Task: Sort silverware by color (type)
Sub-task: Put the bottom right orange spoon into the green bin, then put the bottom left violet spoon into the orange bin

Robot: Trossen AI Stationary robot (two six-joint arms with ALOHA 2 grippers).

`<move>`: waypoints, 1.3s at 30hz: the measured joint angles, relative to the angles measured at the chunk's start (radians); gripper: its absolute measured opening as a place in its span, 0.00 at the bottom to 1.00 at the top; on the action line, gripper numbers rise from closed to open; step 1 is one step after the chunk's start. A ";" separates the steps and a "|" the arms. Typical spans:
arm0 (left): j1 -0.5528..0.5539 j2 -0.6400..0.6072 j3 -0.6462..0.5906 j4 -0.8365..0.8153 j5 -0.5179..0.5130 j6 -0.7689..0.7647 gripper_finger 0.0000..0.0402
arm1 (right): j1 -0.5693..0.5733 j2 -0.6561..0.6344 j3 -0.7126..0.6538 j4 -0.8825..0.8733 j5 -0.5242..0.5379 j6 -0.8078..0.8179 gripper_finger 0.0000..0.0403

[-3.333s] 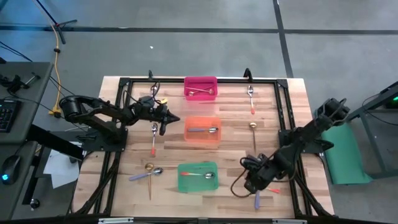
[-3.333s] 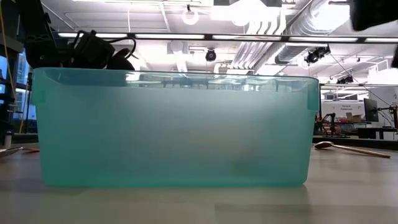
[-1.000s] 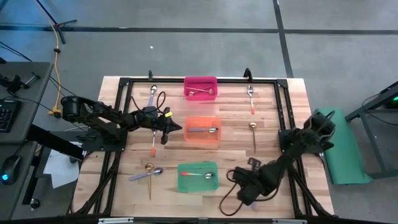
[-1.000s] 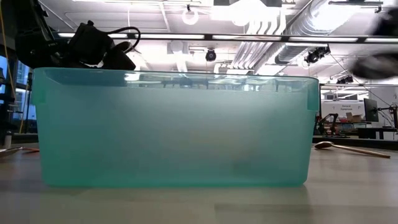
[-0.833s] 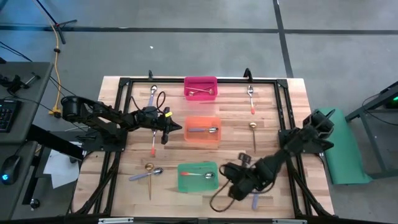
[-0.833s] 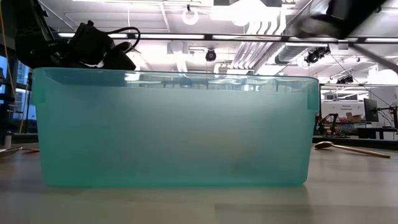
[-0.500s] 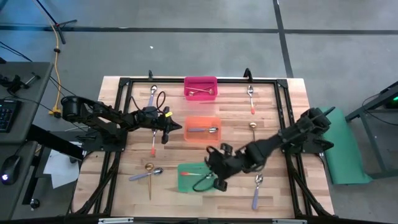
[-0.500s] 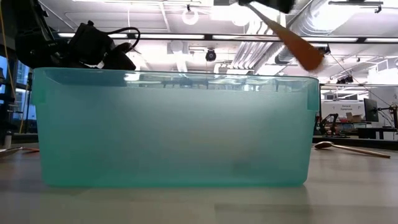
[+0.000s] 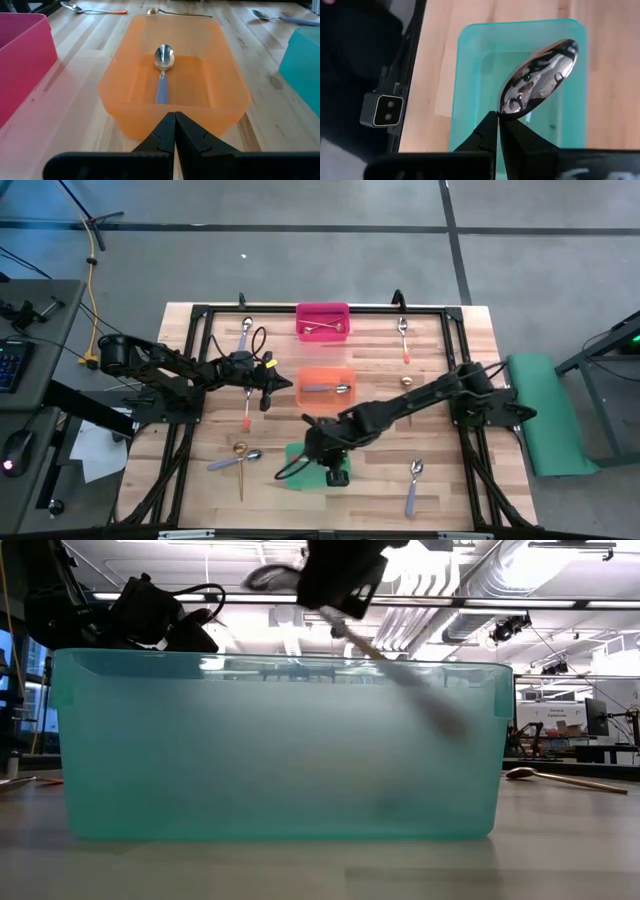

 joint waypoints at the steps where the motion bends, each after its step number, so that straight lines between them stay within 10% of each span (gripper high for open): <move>1: 0.000 0.000 0.000 0.000 0.000 0.000 0.00 | -0.006 0.013 0.008 0.000 -0.012 -0.018 0.00; 27: 0.000 0.000 0.000 -0.001 -0.002 0.010 0.00 | -0.082 0.125 0.022 0.064 -0.135 -0.134 0.00; 39: 0.000 0.000 0.000 0.057 -0.001 0.018 0.00 | -0.085 0.111 0.022 0.006 -0.152 -0.103 0.19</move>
